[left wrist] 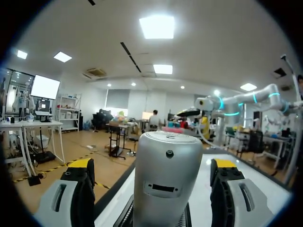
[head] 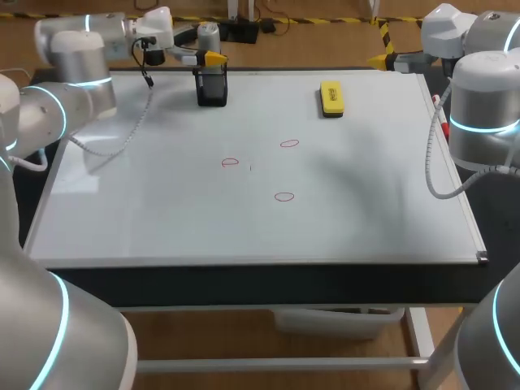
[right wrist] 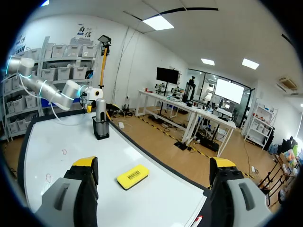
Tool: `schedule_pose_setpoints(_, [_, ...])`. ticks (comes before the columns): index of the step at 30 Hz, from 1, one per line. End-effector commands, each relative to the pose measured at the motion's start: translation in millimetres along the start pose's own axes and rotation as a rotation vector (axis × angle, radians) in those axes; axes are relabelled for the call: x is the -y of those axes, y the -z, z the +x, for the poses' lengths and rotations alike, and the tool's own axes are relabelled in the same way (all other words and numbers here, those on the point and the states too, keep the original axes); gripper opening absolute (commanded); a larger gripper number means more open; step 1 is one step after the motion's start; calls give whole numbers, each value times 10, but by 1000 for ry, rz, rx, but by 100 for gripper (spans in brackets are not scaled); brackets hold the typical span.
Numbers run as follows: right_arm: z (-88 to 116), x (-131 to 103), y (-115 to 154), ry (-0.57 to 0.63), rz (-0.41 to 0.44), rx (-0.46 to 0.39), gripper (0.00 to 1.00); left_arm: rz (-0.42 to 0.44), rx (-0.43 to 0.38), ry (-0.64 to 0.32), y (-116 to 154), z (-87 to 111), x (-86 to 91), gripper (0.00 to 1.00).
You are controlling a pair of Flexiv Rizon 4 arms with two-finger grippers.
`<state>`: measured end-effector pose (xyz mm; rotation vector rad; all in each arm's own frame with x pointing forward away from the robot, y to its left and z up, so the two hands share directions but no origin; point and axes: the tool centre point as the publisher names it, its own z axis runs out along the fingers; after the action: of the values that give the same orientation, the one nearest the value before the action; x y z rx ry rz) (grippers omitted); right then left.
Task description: Pick up the inspection probe, press it on each red-marked spot on the whiteboard one by one, put down the probe, pick up the eraser, and wipe off all the red marks.
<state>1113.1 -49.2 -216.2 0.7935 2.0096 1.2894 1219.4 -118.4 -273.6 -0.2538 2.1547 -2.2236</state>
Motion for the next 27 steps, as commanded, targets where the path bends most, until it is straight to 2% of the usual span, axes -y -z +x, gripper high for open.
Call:
schedule_pose_setpoints(1, [-5, 0, -2, 0, 1, -1, 100, 1, -86, -1, -37, -82, -20, 100])
schedule_pose_setpoints(22, [-5, 0, -2, 0, 1, -1, 100, -21, -70, 1, -16, -170, -44, 100])
schedule_pose_setpoints(23, [-5, 0, -2, 0, 1, -1, 100, -21, -68, 2, -10, -167, -45, 97])
schedule_pose_setpoints(25, [-5, 0, -2, 0, 1, -1, 100, -21, -65, 3, 3, -165, -46, 80])
schedule_pose_setpoints(27, [-5, 0, -2, 0, 1, -1, 100, -22, -63, 4, 21, -179, -53, 75])
